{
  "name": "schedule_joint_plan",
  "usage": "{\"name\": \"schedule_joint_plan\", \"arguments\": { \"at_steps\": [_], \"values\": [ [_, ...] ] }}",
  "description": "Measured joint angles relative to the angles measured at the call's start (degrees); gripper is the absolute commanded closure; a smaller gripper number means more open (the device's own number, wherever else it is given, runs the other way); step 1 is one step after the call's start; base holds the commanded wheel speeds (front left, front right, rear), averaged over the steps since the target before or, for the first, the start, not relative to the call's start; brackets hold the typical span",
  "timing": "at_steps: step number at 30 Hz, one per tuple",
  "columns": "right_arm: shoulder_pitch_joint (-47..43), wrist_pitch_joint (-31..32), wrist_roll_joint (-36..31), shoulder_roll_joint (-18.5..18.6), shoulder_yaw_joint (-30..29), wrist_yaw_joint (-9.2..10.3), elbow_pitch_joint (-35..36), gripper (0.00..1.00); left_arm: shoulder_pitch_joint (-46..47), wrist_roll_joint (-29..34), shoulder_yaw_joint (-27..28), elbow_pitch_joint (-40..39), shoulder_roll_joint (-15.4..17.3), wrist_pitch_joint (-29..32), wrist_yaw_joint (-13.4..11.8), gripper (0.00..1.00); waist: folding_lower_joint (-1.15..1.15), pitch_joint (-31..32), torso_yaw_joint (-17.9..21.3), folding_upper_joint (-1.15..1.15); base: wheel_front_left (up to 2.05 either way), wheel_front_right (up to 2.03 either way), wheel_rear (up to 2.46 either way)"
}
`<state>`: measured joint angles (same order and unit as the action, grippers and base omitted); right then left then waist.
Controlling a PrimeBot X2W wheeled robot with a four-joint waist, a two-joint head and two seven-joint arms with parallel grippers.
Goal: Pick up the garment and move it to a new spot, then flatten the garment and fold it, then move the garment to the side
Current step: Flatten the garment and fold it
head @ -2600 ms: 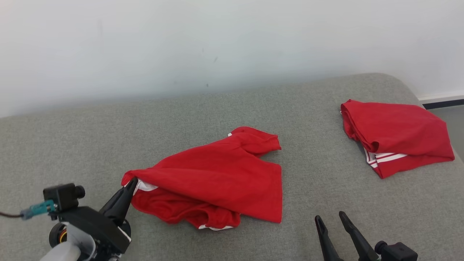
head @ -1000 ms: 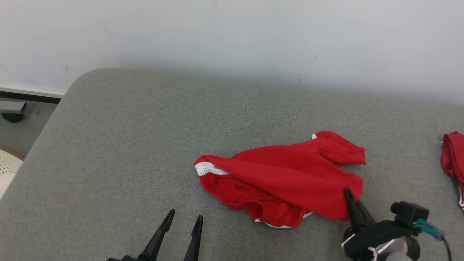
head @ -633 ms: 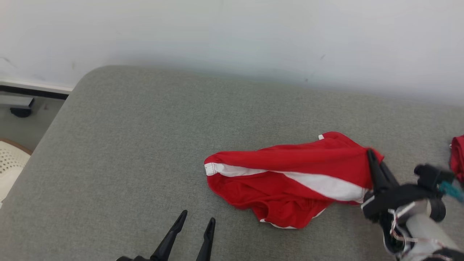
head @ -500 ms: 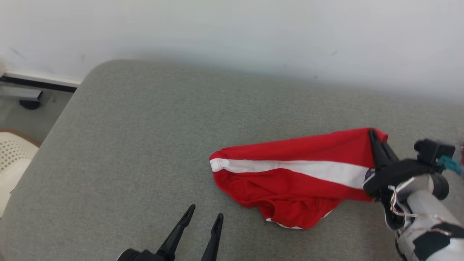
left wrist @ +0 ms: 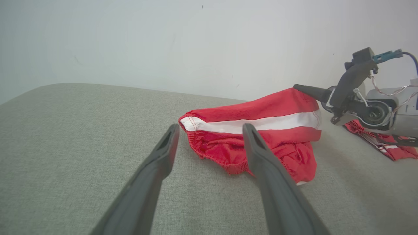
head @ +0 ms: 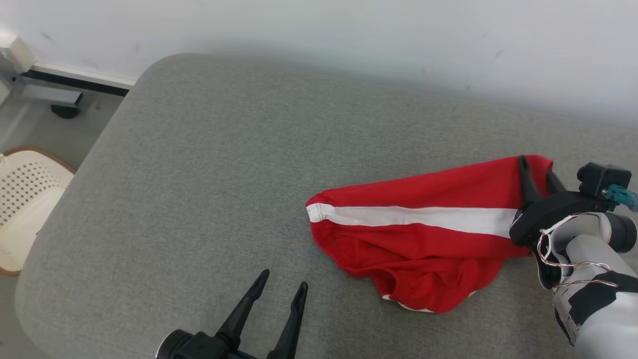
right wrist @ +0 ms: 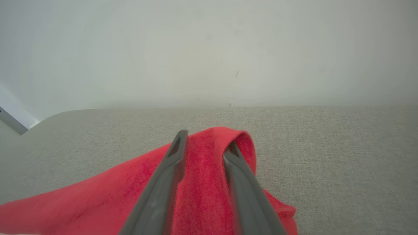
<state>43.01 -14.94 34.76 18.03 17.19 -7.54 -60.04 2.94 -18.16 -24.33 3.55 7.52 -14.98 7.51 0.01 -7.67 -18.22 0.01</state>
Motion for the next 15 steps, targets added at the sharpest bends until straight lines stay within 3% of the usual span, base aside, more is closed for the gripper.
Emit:
{"name": "schedule_joint_plan", "arguments": {
  "at_steps": [3,15],
  "values": [
    [-2.61,-0.18,-1.09,-0.37,-1.88,0.00,5.30,0.00,-0.15,-0.05,1.05,0.08,-0.03,0.00,0.00,0.00,0.00,0.10,1.06,0.00,0.00,0.00,0.00],
    [-27.26,-0.19,-6.80,-3.46,-6.54,0.00,31.78,0.00,-1.76,-2.05,7.21,2.42,-0.31,0.00,0.00,0.00,-0.01,1.57,8.74,0.00,0.00,0.00,0.00]
  ]
}}
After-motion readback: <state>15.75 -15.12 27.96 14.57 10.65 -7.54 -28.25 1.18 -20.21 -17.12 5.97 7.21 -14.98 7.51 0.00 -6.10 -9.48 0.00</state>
